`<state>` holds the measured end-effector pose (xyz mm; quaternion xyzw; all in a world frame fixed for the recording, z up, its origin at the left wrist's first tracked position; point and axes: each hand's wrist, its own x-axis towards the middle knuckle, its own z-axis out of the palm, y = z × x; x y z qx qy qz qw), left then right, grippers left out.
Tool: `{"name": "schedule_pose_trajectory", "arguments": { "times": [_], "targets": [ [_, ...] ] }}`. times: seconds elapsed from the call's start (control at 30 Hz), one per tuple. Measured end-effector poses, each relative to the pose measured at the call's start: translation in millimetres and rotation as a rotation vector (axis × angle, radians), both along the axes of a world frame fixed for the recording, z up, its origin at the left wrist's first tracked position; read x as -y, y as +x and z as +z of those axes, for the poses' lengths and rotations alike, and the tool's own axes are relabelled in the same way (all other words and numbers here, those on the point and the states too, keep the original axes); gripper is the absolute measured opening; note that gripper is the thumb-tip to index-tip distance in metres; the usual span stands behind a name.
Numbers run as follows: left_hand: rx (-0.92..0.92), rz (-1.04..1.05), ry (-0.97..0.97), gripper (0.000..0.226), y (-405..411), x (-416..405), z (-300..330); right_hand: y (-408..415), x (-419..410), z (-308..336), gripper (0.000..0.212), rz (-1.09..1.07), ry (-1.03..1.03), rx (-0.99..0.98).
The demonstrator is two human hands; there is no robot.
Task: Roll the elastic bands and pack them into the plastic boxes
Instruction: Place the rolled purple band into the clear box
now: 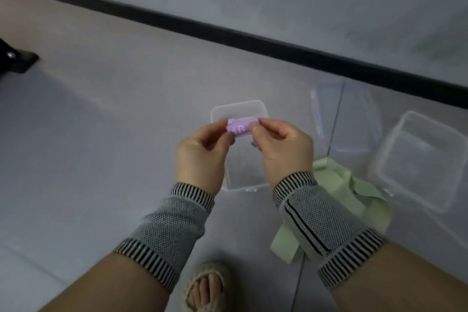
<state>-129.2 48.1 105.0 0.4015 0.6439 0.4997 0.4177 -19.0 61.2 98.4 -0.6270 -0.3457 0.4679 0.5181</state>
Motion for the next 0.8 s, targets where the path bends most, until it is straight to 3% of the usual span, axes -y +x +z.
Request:
{"name": "schedule_pose_trajectory", "arguments": {
  "times": [0.17,0.43,0.53,0.7,0.8],
  "targets": [
    [-0.017,0.065,-0.098,0.025,-9.6,-15.2,-64.1,-13.9,-19.5,-61.7,0.010,0.040,-0.096,0.067],
    [-0.073,0.067,-0.152,0.026,-23.7,-39.6,-111.8,-26.1,-39.5,-105.2,0.012,0.054,-0.233,0.081],
    [-0.251,0.000,-0.172,0.024,-28.0,-54.5,-128.3,-29.4,-54.4,-119.7,0.012,0.010,-0.262,0.043],
    [-0.665,-0.128,-0.136,0.040,-39.4,-61.4,-156.0,-32.7,-72.4,-152.1,0.013,0.003,-0.330,0.027],
    [-0.789,-0.233,-0.122,0.051,-45.2,-57.2,-170.7,-35.2,-78.2,-170.8,0.017,0.035,-0.355,0.110]
  ]
}}
